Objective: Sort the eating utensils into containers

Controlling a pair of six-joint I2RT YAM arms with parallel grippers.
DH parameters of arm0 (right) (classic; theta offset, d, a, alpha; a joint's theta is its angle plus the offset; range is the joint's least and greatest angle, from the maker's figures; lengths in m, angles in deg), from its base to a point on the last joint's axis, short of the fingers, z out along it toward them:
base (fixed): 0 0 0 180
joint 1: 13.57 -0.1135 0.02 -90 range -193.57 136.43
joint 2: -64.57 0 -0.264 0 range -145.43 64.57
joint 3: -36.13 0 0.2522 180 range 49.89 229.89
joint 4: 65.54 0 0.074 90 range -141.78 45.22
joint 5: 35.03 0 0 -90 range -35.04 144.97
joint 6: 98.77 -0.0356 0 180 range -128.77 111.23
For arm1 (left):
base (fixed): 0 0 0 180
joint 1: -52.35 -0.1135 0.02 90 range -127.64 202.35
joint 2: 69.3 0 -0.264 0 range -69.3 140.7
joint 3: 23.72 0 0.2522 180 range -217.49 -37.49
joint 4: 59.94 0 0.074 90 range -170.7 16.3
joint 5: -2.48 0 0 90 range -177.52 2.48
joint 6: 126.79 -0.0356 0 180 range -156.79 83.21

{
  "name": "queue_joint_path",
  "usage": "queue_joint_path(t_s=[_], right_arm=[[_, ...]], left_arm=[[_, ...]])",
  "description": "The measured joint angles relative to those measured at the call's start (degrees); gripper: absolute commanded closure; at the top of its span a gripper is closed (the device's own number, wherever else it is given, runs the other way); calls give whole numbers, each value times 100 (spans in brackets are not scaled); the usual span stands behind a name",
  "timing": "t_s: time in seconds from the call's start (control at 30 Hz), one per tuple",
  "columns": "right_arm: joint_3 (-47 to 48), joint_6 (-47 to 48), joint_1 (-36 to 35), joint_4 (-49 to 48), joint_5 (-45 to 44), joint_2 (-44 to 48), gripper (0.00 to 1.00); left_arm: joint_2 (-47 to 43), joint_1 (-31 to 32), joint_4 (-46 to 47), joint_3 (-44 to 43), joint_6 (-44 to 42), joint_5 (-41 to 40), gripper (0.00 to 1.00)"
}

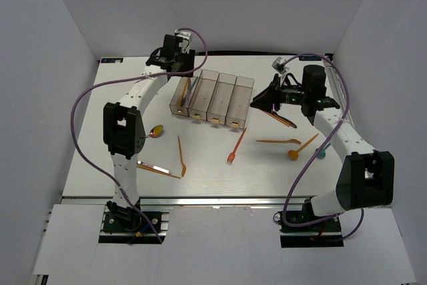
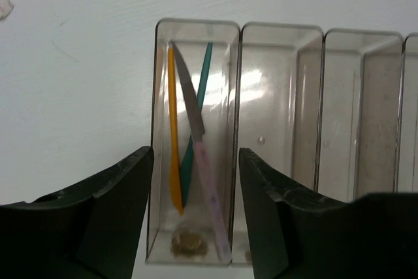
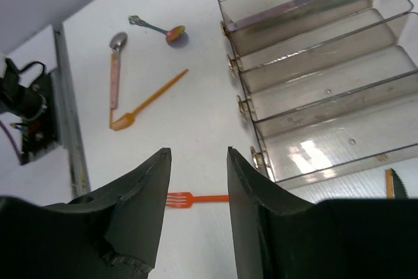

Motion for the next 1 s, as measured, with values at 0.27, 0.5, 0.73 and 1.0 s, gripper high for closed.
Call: queue_joint_path(t_s=[0.27,0.5,0.73,1.0], right_arm=[[4,1497,28,820,-960,319,53],[-28,2437,28,1110,-2096,640,49],[-761,3926,28,1478,-2555,1088,45],[-1292,4986,28,1799,-3128,1001,45]], left_arm=[[-2949,-48,470,3104,581,170,2],[-6470,-63,1217,5652,1078,234,2],[-7442,-70,1464,6798,1257,546,2],[-7689,-72,1427,7090,1279,1099,2]])
